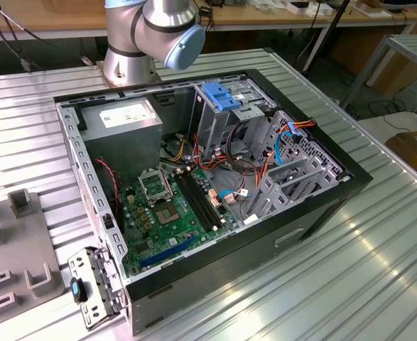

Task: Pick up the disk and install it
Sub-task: 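Pick up the disk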

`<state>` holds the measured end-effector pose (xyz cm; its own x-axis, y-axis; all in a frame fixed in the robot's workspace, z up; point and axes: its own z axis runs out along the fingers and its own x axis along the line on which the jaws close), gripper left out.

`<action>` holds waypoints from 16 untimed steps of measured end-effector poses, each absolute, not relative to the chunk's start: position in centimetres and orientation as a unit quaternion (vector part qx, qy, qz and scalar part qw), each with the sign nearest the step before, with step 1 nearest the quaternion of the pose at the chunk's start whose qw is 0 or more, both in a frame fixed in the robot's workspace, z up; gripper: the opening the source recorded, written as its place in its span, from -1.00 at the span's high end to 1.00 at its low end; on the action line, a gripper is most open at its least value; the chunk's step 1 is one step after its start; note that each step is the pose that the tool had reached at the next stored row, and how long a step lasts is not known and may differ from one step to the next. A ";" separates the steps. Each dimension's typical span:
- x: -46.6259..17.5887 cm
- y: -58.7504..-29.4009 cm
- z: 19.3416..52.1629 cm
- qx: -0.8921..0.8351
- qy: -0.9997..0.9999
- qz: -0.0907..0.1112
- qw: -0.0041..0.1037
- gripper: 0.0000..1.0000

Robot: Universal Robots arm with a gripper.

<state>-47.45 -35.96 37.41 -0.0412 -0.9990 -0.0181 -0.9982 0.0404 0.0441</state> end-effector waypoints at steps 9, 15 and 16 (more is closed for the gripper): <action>-48.1 -36.0 36.4 0.709 -0.705 -0.011 -0.001 -0.22; -48.2 -36.2 35.1 0.711 -0.704 -0.006 -0.004 -0.22; -48.2 -36.2 34.9 0.711 -0.703 -0.006 -0.004 -0.22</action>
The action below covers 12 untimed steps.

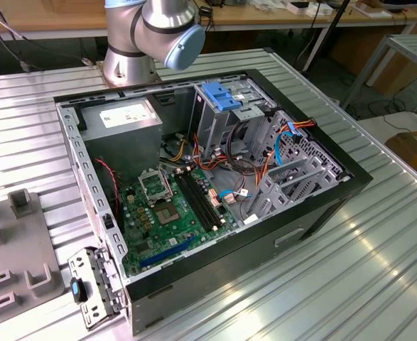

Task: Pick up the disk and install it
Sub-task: 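Pick up the disk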

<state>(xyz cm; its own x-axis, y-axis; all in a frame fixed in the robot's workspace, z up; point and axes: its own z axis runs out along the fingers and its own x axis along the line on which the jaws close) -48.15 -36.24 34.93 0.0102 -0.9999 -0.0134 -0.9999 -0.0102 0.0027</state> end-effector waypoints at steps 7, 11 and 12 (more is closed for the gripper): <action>-48.2 -36.7 33.1 -0.710 0.704 0.006 0.004 -0.22; -48.0 -36.7 31.9 -0.710 0.704 0.006 0.004 -0.22; -48.0 -36.8 31.5 -0.710 0.704 0.006 0.004 -0.22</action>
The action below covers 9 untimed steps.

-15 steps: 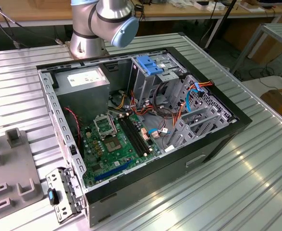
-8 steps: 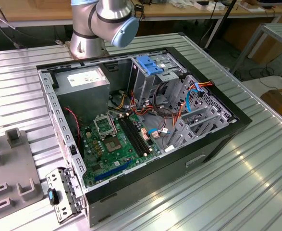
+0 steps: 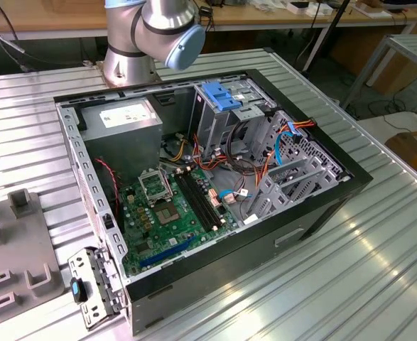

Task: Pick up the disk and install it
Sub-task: 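Pick up the disk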

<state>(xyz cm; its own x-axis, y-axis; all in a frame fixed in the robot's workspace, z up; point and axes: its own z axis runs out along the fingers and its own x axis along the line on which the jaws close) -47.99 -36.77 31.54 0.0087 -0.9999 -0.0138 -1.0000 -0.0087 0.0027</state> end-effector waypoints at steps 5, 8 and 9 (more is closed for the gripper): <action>-48.0 -36.8 30.2 -0.710 0.704 0.008 0.005 -0.22; -48.0 -36.8 30.2 -0.710 0.704 0.009 0.005 -0.22; -48.0 -36.8 30.2 -0.710 0.704 0.009 0.005 -0.22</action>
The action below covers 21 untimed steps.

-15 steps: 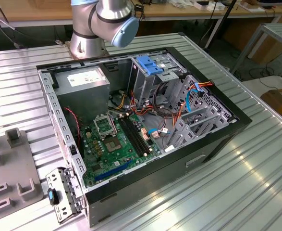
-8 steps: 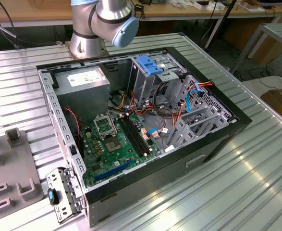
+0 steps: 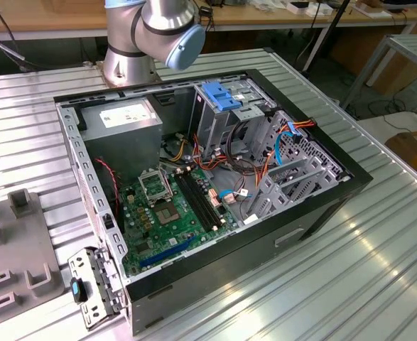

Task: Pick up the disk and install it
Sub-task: 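Pick up the disk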

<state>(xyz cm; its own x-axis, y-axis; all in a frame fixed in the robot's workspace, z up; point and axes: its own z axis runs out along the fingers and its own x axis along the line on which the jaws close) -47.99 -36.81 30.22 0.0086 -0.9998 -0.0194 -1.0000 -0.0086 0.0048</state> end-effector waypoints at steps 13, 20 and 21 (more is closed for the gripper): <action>-48.0 -36.9 29.9 -0.710 0.704 0.009 0.005 -0.19; -48.0 -36.9 29.9 -0.710 0.704 0.009 0.005 0.07; -48.0 -36.9 29.9 -0.710 0.704 0.009 0.005 0.07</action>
